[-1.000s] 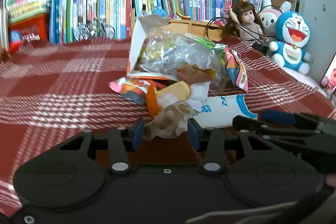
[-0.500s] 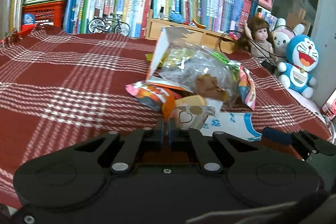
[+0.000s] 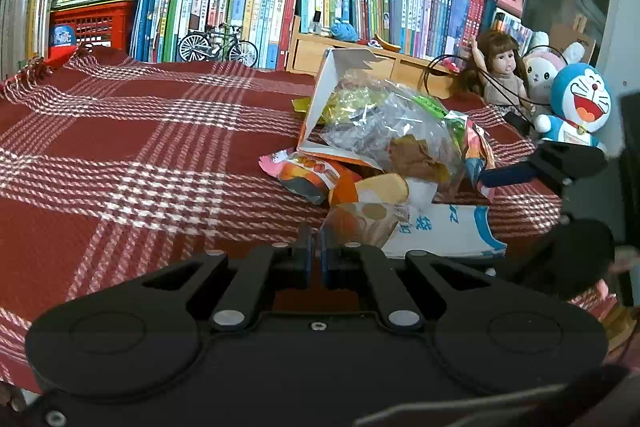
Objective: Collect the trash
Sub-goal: 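Grasp the brown scrap on the paper packet with right tool while left tool holds its scrap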
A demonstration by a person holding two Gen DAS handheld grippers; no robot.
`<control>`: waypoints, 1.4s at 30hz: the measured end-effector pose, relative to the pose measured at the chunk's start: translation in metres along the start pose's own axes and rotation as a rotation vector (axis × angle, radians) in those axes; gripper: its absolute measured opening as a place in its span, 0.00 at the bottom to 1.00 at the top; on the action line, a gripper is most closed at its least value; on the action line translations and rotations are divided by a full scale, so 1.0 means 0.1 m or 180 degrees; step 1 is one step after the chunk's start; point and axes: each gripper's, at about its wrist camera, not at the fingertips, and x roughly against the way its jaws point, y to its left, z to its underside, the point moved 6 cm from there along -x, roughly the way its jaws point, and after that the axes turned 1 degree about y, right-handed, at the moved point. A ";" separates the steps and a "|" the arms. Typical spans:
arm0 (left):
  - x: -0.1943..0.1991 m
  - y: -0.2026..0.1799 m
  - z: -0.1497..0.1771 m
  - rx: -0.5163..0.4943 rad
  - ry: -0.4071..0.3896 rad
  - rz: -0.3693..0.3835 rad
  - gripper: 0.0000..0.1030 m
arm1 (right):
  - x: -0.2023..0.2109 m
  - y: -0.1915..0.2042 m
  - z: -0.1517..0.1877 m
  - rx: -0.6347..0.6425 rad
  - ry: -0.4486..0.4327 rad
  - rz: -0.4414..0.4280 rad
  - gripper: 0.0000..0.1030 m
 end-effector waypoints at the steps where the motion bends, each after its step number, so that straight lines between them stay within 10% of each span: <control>1: -0.01 0.00 0.01 0.0003 0.0007 0.0002 0.04 | -0.04 -0.04 -0.01 -0.0078 0.0039 -0.0082 1.00; 7: -0.02 -0.01 0.05 0.0021 0.0038 0.0017 0.04 | -0.05 -0.11 0.11 -0.0812 0.0040 -0.0455 0.76; 16: -0.01 -0.02 0.06 0.0033 0.0049 0.0017 0.04 | 0.22 0.03 0.15 -0.0901 -0.0127 -0.0039 0.38; 22: 0.01 -0.06 0.06 0.0032 0.0050 0.0015 0.04 | 0.35 0.02 0.23 -0.1141 -0.0175 0.0133 0.30; 28: 0.02 -0.11 0.08 0.0069 0.0063 0.0025 0.04 | 0.43 -0.05 0.33 -0.1295 -0.0103 0.0304 0.33; 31: 0.01 -0.12 0.08 0.0073 0.0067 0.0033 0.04 | 0.47 -0.07 0.37 -0.1315 -0.0068 0.0417 0.67; 42: -0.01 -0.14 0.09 0.0076 0.0072 0.0042 0.05 | 0.47 -0.03 0.27 -0.1189 -0.0235 0.0475 0.66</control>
